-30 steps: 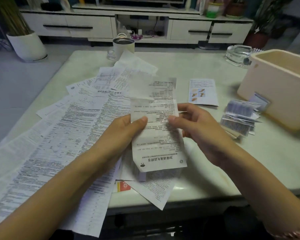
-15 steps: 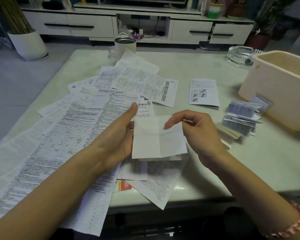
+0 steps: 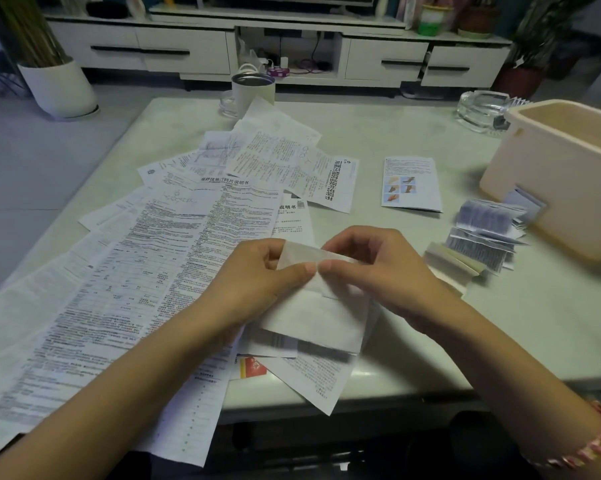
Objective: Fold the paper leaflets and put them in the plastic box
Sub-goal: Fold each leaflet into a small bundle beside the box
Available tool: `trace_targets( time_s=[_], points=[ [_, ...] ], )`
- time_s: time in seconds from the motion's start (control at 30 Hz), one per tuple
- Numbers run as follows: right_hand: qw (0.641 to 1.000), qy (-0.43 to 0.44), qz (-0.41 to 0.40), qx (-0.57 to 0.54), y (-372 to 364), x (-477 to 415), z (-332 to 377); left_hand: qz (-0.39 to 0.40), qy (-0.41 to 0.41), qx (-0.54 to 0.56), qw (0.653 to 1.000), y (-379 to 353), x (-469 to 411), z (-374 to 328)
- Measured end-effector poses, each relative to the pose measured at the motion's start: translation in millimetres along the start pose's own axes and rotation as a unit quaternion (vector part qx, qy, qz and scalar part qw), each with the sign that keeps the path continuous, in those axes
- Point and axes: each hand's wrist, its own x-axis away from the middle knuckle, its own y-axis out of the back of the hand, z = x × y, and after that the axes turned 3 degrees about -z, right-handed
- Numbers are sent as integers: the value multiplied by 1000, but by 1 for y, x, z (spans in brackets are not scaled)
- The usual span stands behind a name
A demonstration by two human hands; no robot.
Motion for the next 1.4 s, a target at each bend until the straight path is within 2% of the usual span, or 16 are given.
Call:
trace_targets(
  time_s=[0.13, 0.27, 0.43, 0.5, 0.63, 0.93, 1.2, 1.4],
  points=[
    [995, -16, -84, -57, 2, -2, 0, -15, -11, -1, 1000, 1, -2, 0],
    [991, -35, -103, -73, 5, -3, 1, -67, -60, -29, 996, 6, -4, -4],
    [977, -57, -155, -132, 4, -4, 0, -92, -88, -55, 990, 15, -6, -11],
    [976, -60, -155, -139, 4, -4, 0, -58, -77, -77, 992, 21, -6, -14],
    [980, -67, -128, -136, 4, -5, -2, 85, -13, -63, 994, 27, -3, -22],
    [980, -61, -127, -140, 11, -7, -2, 91, -2, -89, 992, 24, -3, -15],
    [981, -77, -120, -132, 13, -9, -2, 0, -35, 2, 999, 24, -7, -13],
    [992, -71, -69, -73, 17, -7, -1, -117, -105, -89, 984, 23, -12, -6]
  ],
)
